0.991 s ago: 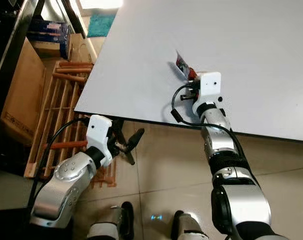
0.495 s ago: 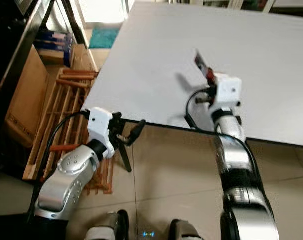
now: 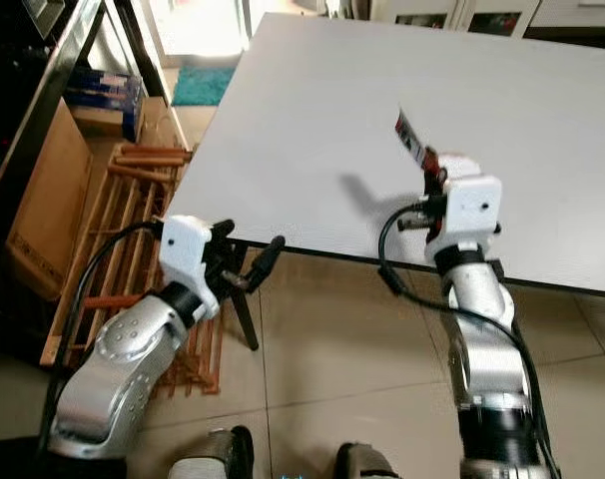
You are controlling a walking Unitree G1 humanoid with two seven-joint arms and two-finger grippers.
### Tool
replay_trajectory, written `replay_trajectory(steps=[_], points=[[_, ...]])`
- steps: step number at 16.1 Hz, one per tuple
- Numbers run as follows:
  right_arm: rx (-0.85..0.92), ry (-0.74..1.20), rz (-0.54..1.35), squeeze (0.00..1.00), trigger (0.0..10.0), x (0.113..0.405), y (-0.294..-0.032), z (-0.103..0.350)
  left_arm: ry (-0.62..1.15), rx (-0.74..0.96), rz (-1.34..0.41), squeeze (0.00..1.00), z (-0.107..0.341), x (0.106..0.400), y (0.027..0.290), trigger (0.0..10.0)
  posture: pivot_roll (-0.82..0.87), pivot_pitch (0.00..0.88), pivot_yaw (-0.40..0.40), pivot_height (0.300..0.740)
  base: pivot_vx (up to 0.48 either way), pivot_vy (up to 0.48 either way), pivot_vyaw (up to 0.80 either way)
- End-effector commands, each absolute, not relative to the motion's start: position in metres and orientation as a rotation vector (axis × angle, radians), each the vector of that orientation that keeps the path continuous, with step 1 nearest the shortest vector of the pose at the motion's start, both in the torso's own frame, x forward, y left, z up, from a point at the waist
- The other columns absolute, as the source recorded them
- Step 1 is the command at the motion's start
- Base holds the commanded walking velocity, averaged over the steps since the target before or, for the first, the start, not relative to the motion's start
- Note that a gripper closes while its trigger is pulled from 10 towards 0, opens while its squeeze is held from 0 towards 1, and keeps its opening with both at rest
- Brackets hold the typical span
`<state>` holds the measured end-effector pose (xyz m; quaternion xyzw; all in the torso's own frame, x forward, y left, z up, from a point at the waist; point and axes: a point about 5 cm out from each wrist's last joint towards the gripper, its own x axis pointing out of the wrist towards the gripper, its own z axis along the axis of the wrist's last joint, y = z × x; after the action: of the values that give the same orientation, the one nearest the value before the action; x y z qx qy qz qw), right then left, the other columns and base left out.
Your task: Picking trash to rubbish bin
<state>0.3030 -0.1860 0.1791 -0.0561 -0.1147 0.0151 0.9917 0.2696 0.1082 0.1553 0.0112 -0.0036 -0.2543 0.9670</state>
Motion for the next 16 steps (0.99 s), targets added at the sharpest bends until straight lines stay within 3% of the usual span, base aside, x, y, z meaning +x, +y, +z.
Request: replay_trajectory(steps=[1,4,9,16], points=[[-0.107,-0.227,0.022,0.0,10.0,0.296,-0.185,0.181,-0.003,0.034,-0.518,0.0,0.154,0.264,0.112,10.0,0.03,0.139,-0.014,0.74,0.0,0.0,0.0],[-0.127,-0.191,0.01,0.0,10.0,0.282,-0.181,0.179,0.015,0.067,-0.5,0.0,0.151,0.264,0.12,10.0,0.02,0.139,0.014,0.74,0.0,0.0,0.0],[-0.116,-0.168,-0.017,0.0,10.0,0.284,-0.178,0.183,0.01,0.051,-0.523,0.0,0.154,0.272,0.112,10.0,0.02,0.117,0.012,0.74,0.0,0.0,0.0],[-0.118,-0.146,0.002,0.0,10.0,0.282,-0.17,0.185,0.026,0.004,-0.528,0.0,0.149,0.268,0.107,10.0,0.01,0.122,-0.011,0.74,0.0,-0.342,0.0]])
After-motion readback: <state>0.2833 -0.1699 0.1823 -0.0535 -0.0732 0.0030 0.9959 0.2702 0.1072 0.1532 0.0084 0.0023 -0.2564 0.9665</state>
